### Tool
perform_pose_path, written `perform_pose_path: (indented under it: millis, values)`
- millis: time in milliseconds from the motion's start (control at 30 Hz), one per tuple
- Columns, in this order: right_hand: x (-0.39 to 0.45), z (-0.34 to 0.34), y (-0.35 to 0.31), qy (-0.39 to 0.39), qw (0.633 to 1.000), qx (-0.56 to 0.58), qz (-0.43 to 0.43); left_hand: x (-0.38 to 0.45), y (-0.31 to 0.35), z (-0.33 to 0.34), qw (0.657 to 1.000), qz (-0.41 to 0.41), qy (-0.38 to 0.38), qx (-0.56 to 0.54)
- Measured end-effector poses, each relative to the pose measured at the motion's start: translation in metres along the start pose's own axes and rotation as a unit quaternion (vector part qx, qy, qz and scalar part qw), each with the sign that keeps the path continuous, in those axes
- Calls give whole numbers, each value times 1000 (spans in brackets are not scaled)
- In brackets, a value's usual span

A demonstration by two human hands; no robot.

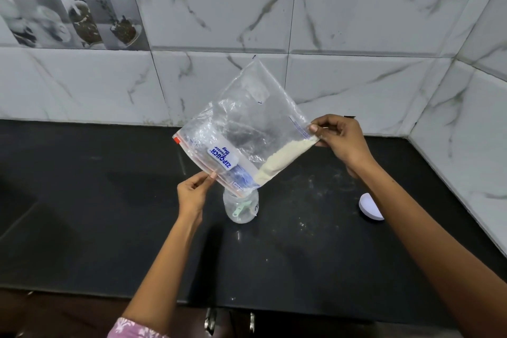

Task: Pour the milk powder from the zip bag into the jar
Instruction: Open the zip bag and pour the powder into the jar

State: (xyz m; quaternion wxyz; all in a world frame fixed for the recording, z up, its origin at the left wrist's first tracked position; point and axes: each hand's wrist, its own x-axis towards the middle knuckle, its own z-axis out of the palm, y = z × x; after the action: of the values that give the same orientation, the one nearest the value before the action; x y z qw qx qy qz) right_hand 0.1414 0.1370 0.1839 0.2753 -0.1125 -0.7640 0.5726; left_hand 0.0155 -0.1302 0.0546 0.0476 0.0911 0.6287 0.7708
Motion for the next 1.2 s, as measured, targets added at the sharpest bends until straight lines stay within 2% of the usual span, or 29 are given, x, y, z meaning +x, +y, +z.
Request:
perform_pose_path:
  millis: [133,233,467,767,1200]
  values:
    - [1,5,-3,-11,1000,1,0,5,-2,-7,1000,-18,6,8]
    - [3,3,-3,4,1000,-9,-7,6,-5,-12,999,-19,-25,41]
    - [6,7,-8,-2,1000,-16,-12,9,-7,-20,996,-51,-69,36]
    - [2,8,-14,18,999,-26,-20,19,-6,-24,979,-71,-189,12]
    - [-9,8,-25,15,997,-61,-42,10,-6,-22,973,-62,-222,3]
